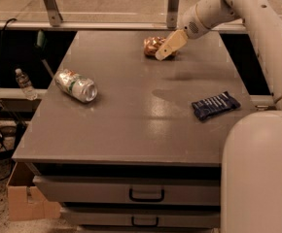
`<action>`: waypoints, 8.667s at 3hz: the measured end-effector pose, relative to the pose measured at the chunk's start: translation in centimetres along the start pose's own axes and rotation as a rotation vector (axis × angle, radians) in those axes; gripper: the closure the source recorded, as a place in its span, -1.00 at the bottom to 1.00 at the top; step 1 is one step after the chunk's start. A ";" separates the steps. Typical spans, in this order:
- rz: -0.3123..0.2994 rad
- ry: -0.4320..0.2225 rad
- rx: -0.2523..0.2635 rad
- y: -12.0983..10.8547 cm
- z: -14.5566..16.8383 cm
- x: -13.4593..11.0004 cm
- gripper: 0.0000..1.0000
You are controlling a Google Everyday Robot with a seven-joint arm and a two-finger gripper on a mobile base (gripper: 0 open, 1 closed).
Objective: Place orange can upright
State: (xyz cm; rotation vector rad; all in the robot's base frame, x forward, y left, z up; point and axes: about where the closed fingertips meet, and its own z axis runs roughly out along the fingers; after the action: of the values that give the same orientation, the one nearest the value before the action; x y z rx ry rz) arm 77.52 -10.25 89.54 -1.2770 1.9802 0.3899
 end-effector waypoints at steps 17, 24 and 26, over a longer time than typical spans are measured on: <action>-0.041 -0.728 -0.207 8.1 -14.1 5.2 1.00; -0.146 -0.756 -0.243 6.0 -12.7 17.6 0.21; -0.135 -0.734 -0.231 5.6 -13.1 19.6 -0.73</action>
Offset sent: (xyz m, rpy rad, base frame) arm 0.0464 0.0169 -0.0413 -0.2934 0.0581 0.0661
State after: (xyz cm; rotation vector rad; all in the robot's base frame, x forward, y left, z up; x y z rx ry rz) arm 62.56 -28.39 83.67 -1.1681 1.2482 0.8937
